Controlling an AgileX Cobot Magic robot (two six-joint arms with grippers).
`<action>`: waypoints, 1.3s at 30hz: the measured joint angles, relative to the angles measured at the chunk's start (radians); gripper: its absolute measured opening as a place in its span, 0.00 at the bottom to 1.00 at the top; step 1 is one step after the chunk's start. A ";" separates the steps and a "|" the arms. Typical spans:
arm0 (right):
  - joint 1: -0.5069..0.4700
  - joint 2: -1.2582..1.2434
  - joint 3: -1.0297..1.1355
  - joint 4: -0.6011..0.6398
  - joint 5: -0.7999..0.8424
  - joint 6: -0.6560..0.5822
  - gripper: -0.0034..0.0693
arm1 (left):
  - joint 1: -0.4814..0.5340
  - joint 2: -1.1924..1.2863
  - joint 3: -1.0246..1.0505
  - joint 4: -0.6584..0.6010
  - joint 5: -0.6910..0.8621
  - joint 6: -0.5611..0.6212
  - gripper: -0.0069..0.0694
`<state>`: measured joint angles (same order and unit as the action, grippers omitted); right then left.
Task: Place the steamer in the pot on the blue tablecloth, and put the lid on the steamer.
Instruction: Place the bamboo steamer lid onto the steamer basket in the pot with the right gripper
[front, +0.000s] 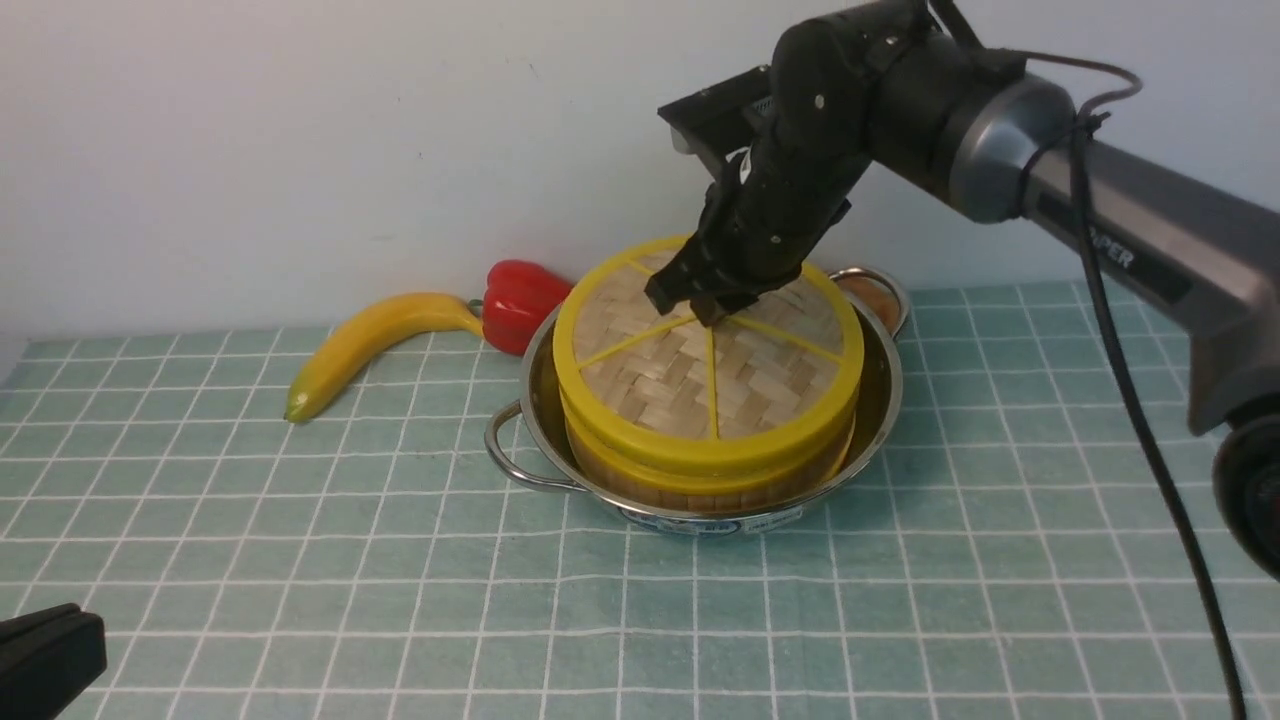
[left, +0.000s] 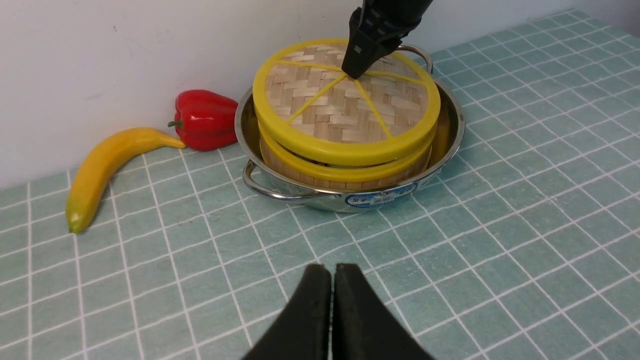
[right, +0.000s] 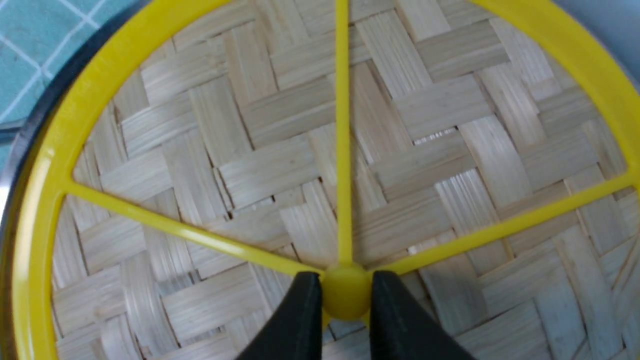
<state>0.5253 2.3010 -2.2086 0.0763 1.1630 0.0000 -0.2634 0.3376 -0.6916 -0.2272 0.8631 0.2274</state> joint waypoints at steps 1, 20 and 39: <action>0.000 0.004 0.000 0.000 0.001 0.000 0.23 | 0.000 0.000 0.000 0.000 0.000 0.000 0.09; 0.000 0.014 -0.002 0.006 0.001 0.000 0.23 | 0.000 0.000 0.000 0.001 0.000 0.000 0.09; -0.003 0.021 -0.008 0.031 0.004 0.000 0.26 | 0.000 0.000 0.000 0.002 0.000 0.000 0.09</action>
<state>0.5223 2.3216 -2.2163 0.1074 1.1674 0.0000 -0.2634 0.3376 -0.6916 -0.2249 0.8631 0.2274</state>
